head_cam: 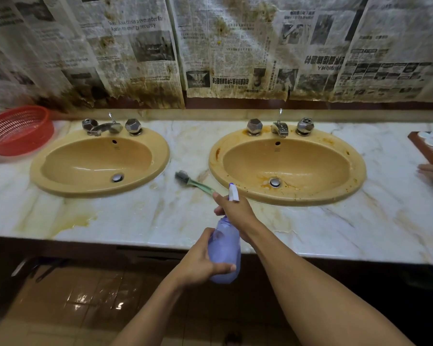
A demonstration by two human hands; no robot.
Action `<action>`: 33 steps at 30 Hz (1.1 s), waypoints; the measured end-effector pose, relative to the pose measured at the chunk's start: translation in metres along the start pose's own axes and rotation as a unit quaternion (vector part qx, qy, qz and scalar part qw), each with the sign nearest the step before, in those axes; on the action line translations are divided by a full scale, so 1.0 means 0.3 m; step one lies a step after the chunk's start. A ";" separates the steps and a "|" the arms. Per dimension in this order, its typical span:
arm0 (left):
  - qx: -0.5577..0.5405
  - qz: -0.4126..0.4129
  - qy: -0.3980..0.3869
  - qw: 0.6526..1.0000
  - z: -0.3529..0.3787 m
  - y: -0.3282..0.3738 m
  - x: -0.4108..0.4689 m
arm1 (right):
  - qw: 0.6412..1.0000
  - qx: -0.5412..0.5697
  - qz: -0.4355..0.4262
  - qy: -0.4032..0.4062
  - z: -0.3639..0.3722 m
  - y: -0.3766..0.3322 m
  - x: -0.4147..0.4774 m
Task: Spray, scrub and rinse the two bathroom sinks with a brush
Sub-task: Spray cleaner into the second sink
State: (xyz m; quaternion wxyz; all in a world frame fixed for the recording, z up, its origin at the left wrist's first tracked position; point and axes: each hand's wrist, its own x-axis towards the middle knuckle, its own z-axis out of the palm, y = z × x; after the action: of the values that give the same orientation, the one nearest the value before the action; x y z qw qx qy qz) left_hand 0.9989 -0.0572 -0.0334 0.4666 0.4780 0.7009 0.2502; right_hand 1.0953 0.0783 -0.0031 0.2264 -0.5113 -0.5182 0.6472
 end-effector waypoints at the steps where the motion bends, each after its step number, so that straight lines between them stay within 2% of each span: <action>1: 0.005 0.005 0.001 1.000 0.008 0.005 -0.008 | 1.000 0.007 0.001 -0.010 -0.009 0.003 -0.009; 9: 0.021 0.021 -0.003 1.000 0.083 0.055 -0.073 | 0.996 -0.004 0.021 0.087 -0.065 0.034 -0.089; 16: 0.037 0.027 -0.012 0.999 0.123 0.064 -0.103 | 0.999 0.022 -0.013 0.048 -0.117 0.061 -0.154; 24: 0.042 0.035 -0.041 0.998 0.216 0.105 -0.104 | 0.988 -0.014 0.031 0.148 -0.203 0.106 -0.191; 33: 0.063 0.019 -0.056 0.996 0.269 0.140 -0.084 | 0.995 0.058 -0.001 0.082 -0.300 0.164 -0.207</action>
State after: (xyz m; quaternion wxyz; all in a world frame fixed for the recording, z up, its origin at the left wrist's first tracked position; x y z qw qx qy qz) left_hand 1.0920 -0.0700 -0.0251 0.4688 0.5332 0.6789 0.1871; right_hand 1.2110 0.0491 -0.0157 0.2983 -0.5483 -0.4602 0.6313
